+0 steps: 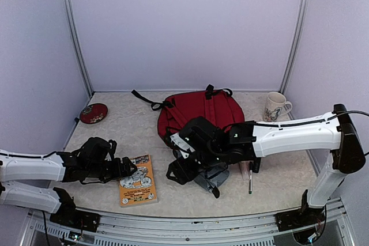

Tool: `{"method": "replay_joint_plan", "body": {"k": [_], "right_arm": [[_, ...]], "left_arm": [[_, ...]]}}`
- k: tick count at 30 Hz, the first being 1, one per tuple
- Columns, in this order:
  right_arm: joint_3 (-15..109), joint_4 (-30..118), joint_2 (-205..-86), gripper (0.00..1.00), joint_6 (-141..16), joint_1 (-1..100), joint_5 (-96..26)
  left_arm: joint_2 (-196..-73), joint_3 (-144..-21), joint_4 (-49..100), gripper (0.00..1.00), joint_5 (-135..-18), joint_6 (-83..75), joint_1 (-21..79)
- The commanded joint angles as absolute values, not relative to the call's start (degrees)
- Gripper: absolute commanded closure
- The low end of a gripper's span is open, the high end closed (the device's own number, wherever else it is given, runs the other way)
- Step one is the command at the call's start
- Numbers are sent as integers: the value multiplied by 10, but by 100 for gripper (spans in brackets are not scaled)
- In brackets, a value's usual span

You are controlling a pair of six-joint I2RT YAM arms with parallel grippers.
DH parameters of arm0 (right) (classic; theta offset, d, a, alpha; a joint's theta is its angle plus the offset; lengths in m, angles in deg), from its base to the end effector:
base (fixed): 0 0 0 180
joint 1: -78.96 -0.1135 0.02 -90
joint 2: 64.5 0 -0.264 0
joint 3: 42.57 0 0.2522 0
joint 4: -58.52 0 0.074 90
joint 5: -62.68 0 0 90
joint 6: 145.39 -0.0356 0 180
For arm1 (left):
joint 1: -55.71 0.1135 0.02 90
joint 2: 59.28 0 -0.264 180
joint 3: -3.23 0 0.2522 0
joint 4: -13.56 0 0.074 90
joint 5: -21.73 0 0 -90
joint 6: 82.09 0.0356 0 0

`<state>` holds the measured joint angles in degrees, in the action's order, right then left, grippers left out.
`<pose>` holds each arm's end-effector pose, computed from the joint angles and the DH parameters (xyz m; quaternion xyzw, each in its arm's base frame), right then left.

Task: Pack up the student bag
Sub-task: Pick up the book from the center of the board.

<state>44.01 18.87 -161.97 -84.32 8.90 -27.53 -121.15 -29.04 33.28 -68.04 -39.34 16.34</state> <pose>0.1266 0.3494 0.2430 -0.3312 0.8811 0.2578 0.2180 0.1441 -0.1180 0.1386 -0.0651 0.9354 -0.2371 0.2542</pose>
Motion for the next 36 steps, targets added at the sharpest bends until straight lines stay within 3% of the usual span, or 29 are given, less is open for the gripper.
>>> {"method": "replay_joint_plan", "body": {"k": [1, 5, 10, 20, 26, 30, 34, 36], "right_arm": [[480, 358, -1682, 27, -873, 80, -417], [605, 231, -1810, 29, -940, 82, -318], [710, 163, -1910, 27, -966, 88, -329], [687, 173, -1934, 27, -1022, 93, -357], [682, 292, -1955, 27, -1022, 116, -502], [615, 462, -1919, 36, -1083, 139, -568], [613, 539, -1924, 61, -1127, 147, -588], [615, 580, -1934, 66, -1151, 150, -610]], "left_arm": [[-1210, -269, 351, 8, -718, -418, 155], [-1206, -261, 345, 9, -727, -417, 154], [-1206, -250, 345, 12, -736, -426, 147], [-1174, -208, 338, 15, -727, -459, 131], [-1191, -188, 272, 19, -755, -487, 125], [-1200, -191, 241, 22, -759, -504, 107], [-1197, -192, 234, 23, -741, -515, 80], [-1196, -191, 225, 24, -734, -519, 67]]}}
